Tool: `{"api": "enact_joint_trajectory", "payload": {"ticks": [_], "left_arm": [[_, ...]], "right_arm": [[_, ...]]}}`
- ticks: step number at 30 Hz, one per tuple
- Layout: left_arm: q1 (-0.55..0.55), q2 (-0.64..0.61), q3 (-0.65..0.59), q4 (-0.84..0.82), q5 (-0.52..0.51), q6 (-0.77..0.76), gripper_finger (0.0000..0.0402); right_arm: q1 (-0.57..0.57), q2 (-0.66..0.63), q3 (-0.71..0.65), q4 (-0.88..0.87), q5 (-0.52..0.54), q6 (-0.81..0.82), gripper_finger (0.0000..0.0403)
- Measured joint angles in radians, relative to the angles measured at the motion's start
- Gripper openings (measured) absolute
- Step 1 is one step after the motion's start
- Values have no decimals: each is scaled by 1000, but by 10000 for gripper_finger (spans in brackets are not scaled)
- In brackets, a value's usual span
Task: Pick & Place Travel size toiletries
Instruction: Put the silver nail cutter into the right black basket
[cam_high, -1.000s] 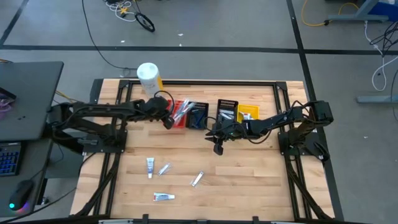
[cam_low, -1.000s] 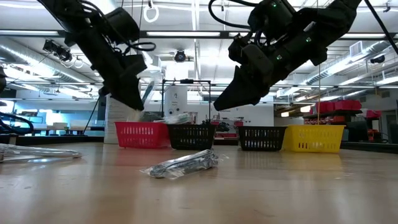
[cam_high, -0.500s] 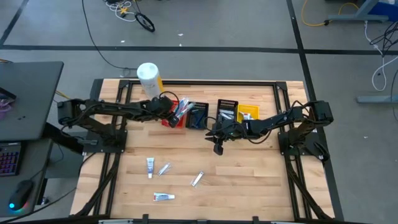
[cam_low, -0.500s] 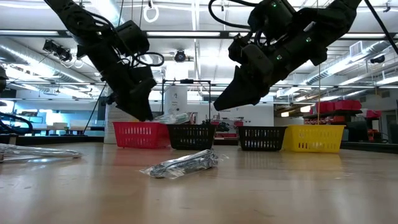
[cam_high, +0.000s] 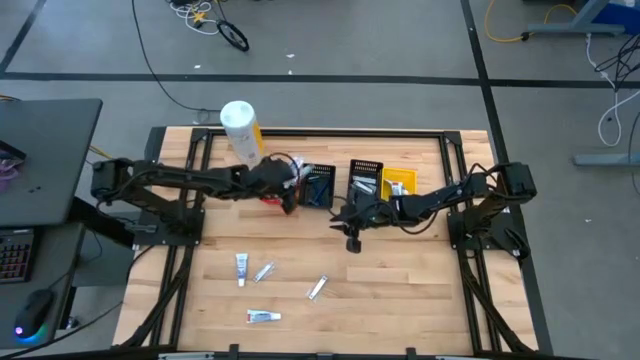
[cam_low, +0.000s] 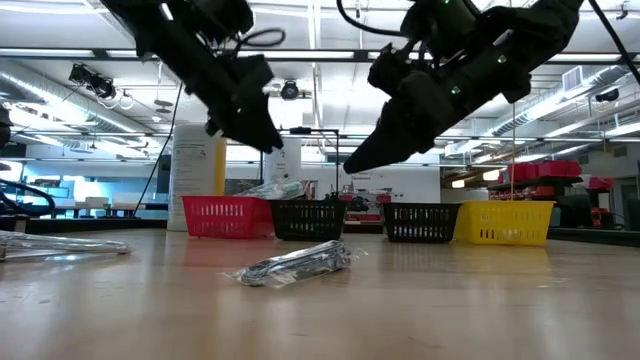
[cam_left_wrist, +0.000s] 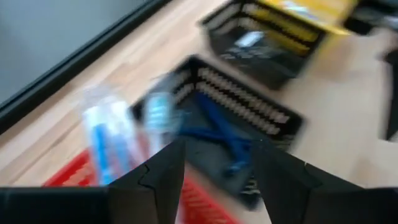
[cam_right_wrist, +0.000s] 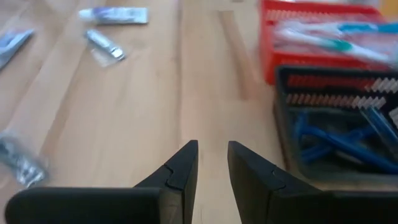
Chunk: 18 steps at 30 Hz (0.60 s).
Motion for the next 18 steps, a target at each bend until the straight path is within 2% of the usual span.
{"api": "enact_joint_trajectory", "payload": {"ticks": [6,8,12,18], "left_arm": [[-144,0,20,-2,-1,-5,179],[-190,0,20,-2,-1,-34,178],[-278,0,20,-2,-3,-84,178],[-403,0,20,-2,30,-125,176]], "right_arm": [[77,0,0,22,-1,-197,97],[111,0,0,22,42,-263,97],[166,0,0,40,131,-290,97],[186,0,0,151,62,-293,97]]}}
